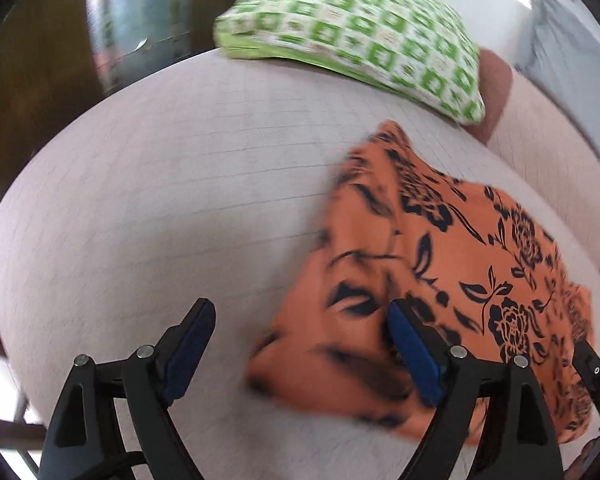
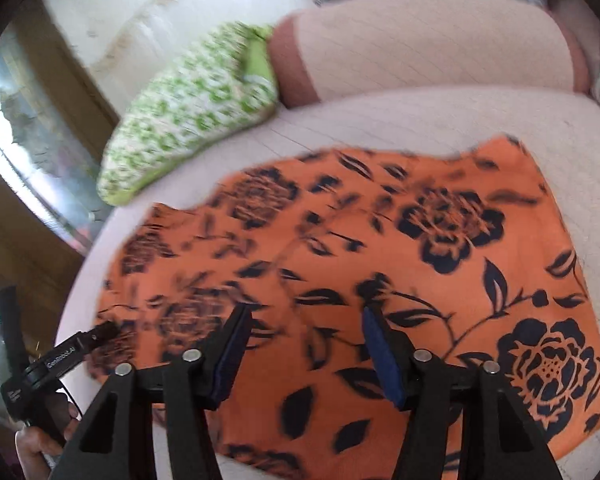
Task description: Fold small clothes
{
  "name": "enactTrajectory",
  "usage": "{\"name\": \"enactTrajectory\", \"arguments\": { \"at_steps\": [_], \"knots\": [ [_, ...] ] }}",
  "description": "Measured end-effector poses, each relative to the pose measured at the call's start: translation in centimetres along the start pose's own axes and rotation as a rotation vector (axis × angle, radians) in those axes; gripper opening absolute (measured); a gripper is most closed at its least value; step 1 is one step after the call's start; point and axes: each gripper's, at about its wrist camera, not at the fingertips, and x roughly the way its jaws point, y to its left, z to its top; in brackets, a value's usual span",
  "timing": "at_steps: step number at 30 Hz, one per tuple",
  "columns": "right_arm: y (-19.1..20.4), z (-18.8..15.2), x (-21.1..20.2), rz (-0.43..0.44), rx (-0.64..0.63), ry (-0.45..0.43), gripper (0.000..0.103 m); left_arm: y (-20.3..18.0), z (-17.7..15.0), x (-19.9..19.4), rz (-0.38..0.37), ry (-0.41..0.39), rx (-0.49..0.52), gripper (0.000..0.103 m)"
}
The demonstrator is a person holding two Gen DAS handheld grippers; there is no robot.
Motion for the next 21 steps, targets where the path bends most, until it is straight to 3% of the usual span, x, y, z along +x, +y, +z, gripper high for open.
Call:
{"name": "enactTrajectory", "arguments": {
  "at_steps": [2,5,9,12,15,21],
  "knots": [
    [1.7,-0.5,-1.0,0.031,-0.054,-0.036,0.034,1.3,-0.8,-0.7,-0.034,0.01,-0.071,0.088],
    [4.0,-1.8,-1.6,0.059,-0.107,-0.048,0.027,1.8,-2.5,-1.4,-0.093,0.04,-0.115,0.088],
    [6.2,-3.5,-0.4,0.063,-0.159,0.011,0.027,0.4,-4.5,-1.3,-0.158,0.09,-0.088,0.088],
    [6.3,-5.2,2.2,0.023,-0.199,0.141,0.028,-1.0,-4.8,-1.1,-0.145,0.081,-0.043,0.088],
    [6.3,-5.2,1.7,0.034,-0.217,0.126,0.027,-1.6,-4.0,-0.5,-0.188,0.07,-0.058,0.088],
    [5.1,-5.0,1.8,0.095,-0.158,0.142,0.026,-2.7,-2.9,0.9,-0.157,0.017,-0.049,0.088]
  ]
}}
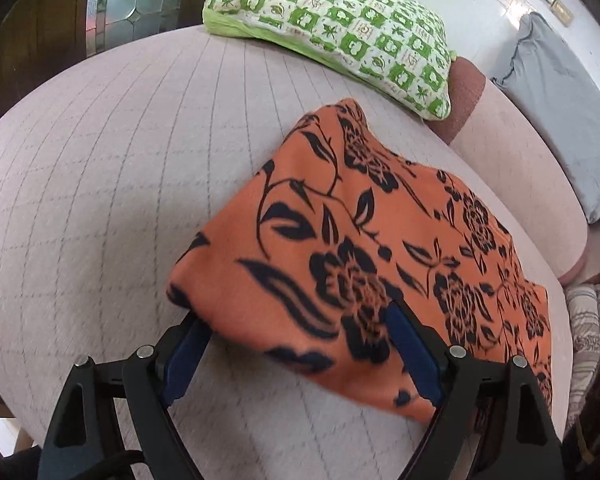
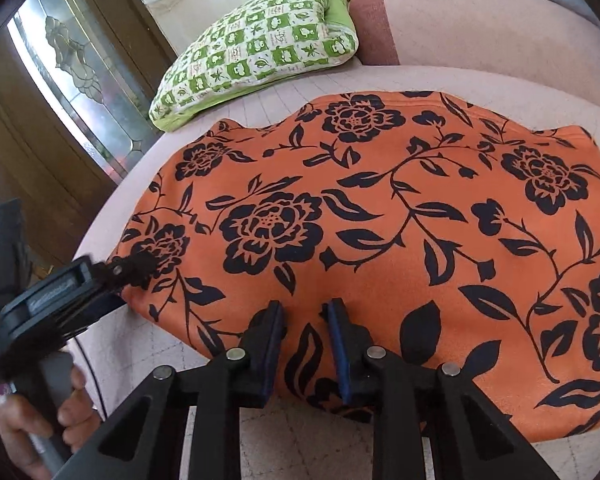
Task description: Fold small clothes
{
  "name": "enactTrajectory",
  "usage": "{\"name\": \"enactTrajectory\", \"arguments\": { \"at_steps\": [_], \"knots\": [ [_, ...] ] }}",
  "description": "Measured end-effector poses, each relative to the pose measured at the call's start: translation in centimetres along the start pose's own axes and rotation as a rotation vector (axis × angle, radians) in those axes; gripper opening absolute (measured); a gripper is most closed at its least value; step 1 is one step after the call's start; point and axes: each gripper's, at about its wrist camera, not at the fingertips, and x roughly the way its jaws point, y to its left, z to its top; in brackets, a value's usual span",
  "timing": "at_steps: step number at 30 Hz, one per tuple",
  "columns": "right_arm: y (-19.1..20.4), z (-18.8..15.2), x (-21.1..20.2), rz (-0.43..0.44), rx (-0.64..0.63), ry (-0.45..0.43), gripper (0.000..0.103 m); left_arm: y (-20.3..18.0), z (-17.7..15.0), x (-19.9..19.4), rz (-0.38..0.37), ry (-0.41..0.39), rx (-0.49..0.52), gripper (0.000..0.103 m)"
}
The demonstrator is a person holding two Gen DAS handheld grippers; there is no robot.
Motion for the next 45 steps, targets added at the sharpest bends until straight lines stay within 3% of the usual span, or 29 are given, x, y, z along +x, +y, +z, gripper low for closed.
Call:
{"name": "enactTrajectory", "arguments": {
  "at_steps": [5,10,20,23,28,33,40,45],
  "knots": [
    [0.4,-0.2,0.0,-0.005,-0.033,0.0,0.026,-0.7,0.3,1.0,0.046,-0.031,0.034,0.087],
    [0.0,-0.2,0.0,0.011,-0.028,0.0,0.026,-0.8,0.6,1.3,0.071,-0.04,0.051,0.073],
    [0.0,-0.2,0.0,0.014,-0.03,-0.003,0.026,-0.5,0.8,1.4,0.068,-0.043,0.066,0.064],
    [0.0,-0.1,0.0,0.018,-0.029,-0.002,0.026,-0.5,0.8,1.4,0.055,-0.043,0.067,0.055],
    [-0.2,-0.1,0.0,0.033,-0.021,0.002,0.026,-0.6,1.5,1.0,-0.011,-0.048,0.075,0.031],
    [-0.5,-0.1,-0.1,0.054,-0.005,0.007,0.026,-0.8,2.1,0.1,-0.101,-0.073,0.077,0.026],
    [-1.9,0.3,-1.4,0.124,0.072,0.009,0.028,-5.0,1.5,-2.4,-0.13,-0.207,0.256,0.025],
    [-4.6,0.8,-3.3,0.145,0.154,-0.051,0.028,-9.9,-0.3,-3.6,-0.161,-0.287,0.426,0.024]
  ]
}}
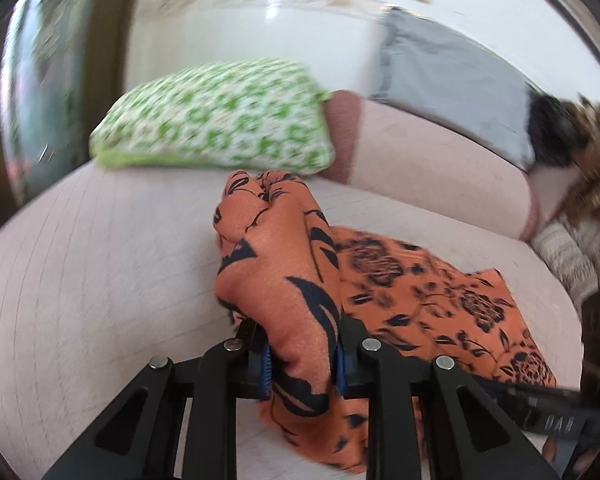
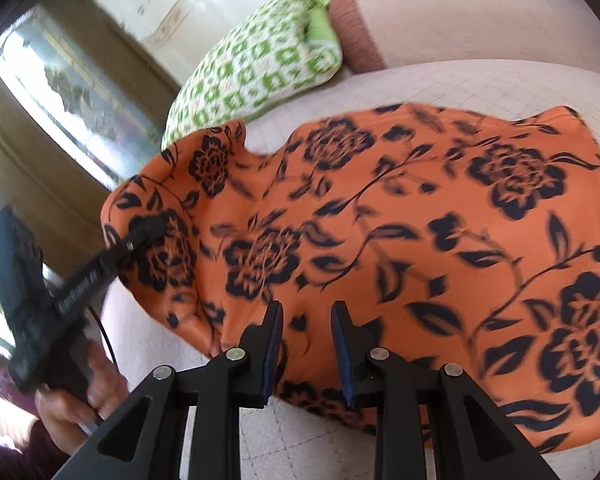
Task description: Fold small clothes
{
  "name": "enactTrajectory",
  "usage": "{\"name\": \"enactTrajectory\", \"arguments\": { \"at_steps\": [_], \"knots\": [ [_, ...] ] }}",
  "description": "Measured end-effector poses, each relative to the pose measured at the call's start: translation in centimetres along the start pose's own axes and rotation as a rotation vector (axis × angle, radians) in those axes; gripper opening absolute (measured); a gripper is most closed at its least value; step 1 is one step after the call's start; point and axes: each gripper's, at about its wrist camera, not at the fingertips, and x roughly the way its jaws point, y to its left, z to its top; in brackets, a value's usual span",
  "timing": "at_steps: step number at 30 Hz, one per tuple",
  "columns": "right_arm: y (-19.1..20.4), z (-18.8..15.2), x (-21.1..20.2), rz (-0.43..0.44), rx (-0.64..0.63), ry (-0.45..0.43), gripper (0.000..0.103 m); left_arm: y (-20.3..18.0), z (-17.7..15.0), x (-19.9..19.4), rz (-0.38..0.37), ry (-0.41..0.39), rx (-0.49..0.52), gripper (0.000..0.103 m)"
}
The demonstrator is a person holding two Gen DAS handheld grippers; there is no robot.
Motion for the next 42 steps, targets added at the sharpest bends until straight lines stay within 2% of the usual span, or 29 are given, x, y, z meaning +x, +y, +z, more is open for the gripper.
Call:
{"name": "enactTrajectory", "arguments": {
  "at_steps": [4,6,7,8,10,11,14,19,21,22,23,24,25,26,30,34,37,39,41,42],
  "knots": [
    [-2.6,0.8,-2.1,0.051,0.077,-0.061,0.029,-4.5,-0.3,-0.2,-0.065,-0.03,0.114,0.023],
    [-4.7,1.6,-3.3,0.134,0.155,-0.106,0.04,-7.1,-0.9,0.1,-0.101,-0.026,0.175,0.023],
    [-5.6,1.9,-3.7,0.17,0.19,-0.121,0.074,-8.5,-1.5,0.4,-0.116,-0.017,0.217,0.023],
    [-6.8,2.1,-4.1,0.213,0.248,-0.154,0.094,-9.6,-2.2,0.8,-0.125,-0.002,0.26,0.023],
    [-8.5,2.7,-4.2,0.296,0.33,-0.184,0.094,-11.0,-3.5,1.9,-0.131,0.04,0.317,0.023],
    [-9.5,3.1,-3.5,0.352,0.388,-0.162,0.094,-11.2,-4.0,2.4,-0.132,0.061,0.33,0.023],
    [-10.9,3.7,-1.1,0.356,0.475,-0.097,0.094,-11.3,-4.8,2.9,-0.129,0.086,0.35,0.023],
    [-10.1,5.7,2.2,0.391,0.436,-0.042,0.094,-11.5,-5.0,2.6,-0.118,0.073,0.378,0.023],
    [-9.6,6.6,3.4,0.397,0.43,-0.039,0.092,-11.7,-5.3,2.5,-0.112,0.07,0.399,0.023],
    [-9.4,6.9,3.6,0.395,0.425,-0.036,0.088,-11.7,-5.4,2.5,-0.112,0.069,0.407,0.023],
    [-8.9,7.4,4.1,0.4,0.408,-0.029,0.071,-11.8,-5.5,2.4,-0.114,0.069,0.412,0.023],
    [-8.4,7.8,4.7,0.407,0.378,-0.013,0.058,-11.8,-5.5,2.3,-0.112,0.067,0.416,0.023],
    [-7.9,8.3,5.1,0.384,0.341,0.003,0.033,-11.8,-5.5,2.1,-0.109,0.064,0.421,0.023],
    [-7.4,8.4,5.3,0.311,0.279,0.017,0.029,-11.7,-5.5,2.1,-0.113,0.07,0.42,0.023],
    [-6.1,8.9,4.0,0.221,0.199,-0.004,0.022,-11.7,-4.8,1.4,-0.162,0.065,0.399,0.023],
    [-5.4,9.0,-0.6,0.158,0.106,-0.101,0.021,-14.2,-3.6,-0.2,-0.246,0.03,0.386,0.023],
    [-6.5,8.4,-4.8,0.121,0.07,-0.186,0.021,-16.6,-3.5,-1.0,-0.335,0.022,0.394,0.023],
    [-8.0,7.6,-7.1,0.063,0.06,-0.218,0.021,-18.4,-4.0,-0.7,-0.395,0.052,0.402,0.024],
    [-10.1,6.5,-8.6,0.012,0.097,-0.226,0.021,-20.6,-5.1,0.3,-0.42,0.092,0.448,0.026],
    [-11.4,6.0,-8.7,-0.012,0.129,-0.219,0.021,-21.2,-5.6,0.7,-0.416,0.113,0.464,0.031]
  ]
}}
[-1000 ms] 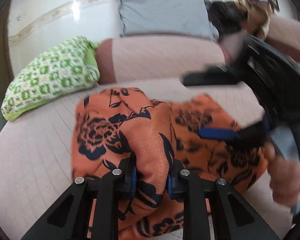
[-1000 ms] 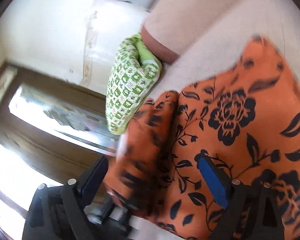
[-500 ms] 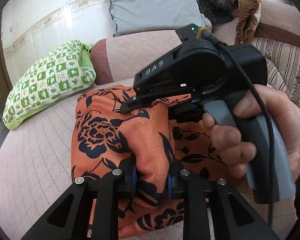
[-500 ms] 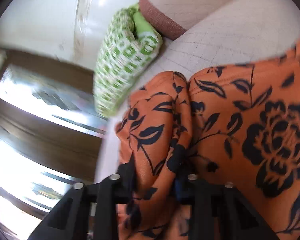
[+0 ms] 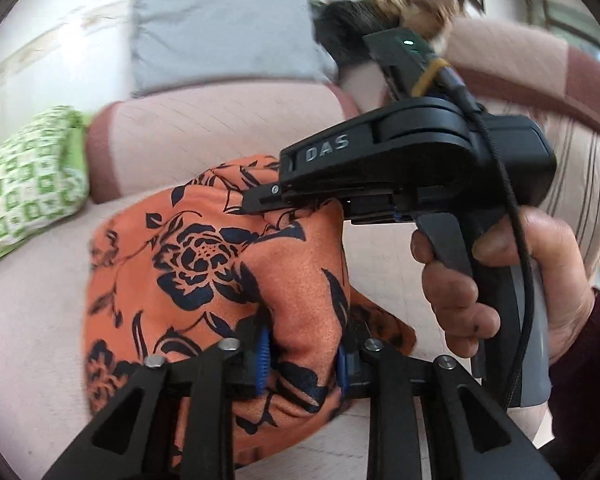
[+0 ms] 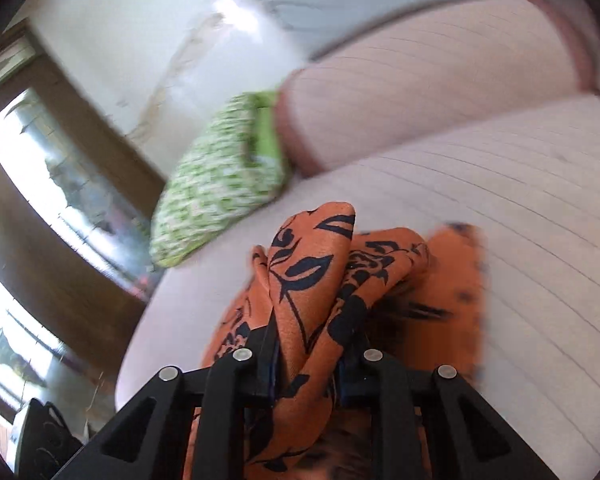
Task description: Fold small clothes
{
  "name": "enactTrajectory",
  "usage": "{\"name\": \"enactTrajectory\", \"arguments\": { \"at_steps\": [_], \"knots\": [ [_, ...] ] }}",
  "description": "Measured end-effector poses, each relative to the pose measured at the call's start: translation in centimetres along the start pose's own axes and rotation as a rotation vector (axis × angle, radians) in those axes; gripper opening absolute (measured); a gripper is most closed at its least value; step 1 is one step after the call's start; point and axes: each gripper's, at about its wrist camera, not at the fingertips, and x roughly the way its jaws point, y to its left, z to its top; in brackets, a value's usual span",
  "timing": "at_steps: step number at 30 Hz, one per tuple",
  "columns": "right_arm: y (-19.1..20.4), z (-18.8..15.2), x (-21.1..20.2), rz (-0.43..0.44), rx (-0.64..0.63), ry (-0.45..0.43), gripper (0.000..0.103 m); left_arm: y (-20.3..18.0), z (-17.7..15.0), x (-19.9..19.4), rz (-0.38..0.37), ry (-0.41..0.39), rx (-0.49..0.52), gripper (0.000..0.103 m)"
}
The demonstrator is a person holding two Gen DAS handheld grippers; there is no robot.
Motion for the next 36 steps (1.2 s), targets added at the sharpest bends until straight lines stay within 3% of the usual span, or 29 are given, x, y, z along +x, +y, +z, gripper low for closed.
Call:
{"name": "enactTrajectory", "arguments": {
  "at_steps": [1,4,7,8,10,12,15,19,23,27,29,30,31,34,36],
  "knots": [
    [-1.2,-0.3,0.2,-0.023,0.025,0.012,0.022,-0.5,-0.3,0.9,-0.021,0.048,0.008,0.042],
    [-5.3,-1.7,3.1,-0.114,0.107,0.135,0.032,-0.5,-1.1,1.8,-0.106,0.155,0.013,0.055],
    [-7.3,-1.3,3.3,-0.045,0.227,0.144,0.041,0.0,-1.5,-0.9,-0.176,0.124,0.077,0.065],
    [-7.3,-0.9,2.8,-0.048,0.25,0.128,0.052,0.6,-1.6,-2.1,-0.183,0.099,0.09,0.068],
    [-6.9,-0.3,1.5,-0.022,0.261,0.049,0.071,2.0,-1.4,-4.2,-0.146,0.035,0.098,0.076],
    [-6.7,0.0,0.9,0.009,0.274,0.012,0.073,3.7,-1.2,-5.3,-0.101,0.009,0.077,0.076],
    [-5.9,0.6,-0.3,-0.064,0.259,-0.067,0.073,7.6,-1.6,-6.0,-0.021,0.005,-0.001,0.076],
    [-1.6,1.8,-1.1,0.02,0.131,-0.078,0.057,13.0,-2.5,-5.3,0.135,0.043,-0.118,0.076],
    [3.3,0.6,0.0,0.109,0.027,0.053,0.043,15.4,-3.7,-3.8,0.174,0.112,-0.174,0.076],
    [4.6,-2.1,2.5,0.001,0.026,0.215,0.042,13.5,-3.8,-3.3,0.243,0.104,-0.063,0.076],
    [3.6,-3.8,2.7,-0.153,0.005,0.275,0.039,12.6,-4.0,-2.6,0.27,0.124,-0.018,0.076],
    [2.9,-4.4,2.7,-0.214,-0.002,0.284,0.037,12.4,-4.2,-2.2,0.264,0.137,-0.014,0.076],
    [2.2,-4.9,2.7,-0.275,-0.012,0.286,0.024,12.3,-4.3,-2.3,0.26,0.147,-0.019,0.076],
    [0.5,-4.5,2.5,-0.223,0.083,0.271,0.02,13.0,-4.3,-2.5,0.245,0.162,-0.07,0.076],
    [1.4,-3.6,2.0,-0.234,0.048,0.225,0.021,13.7,-4.0,-2.6,0.23,0.167,-0.121,0.076]
  ]
}}
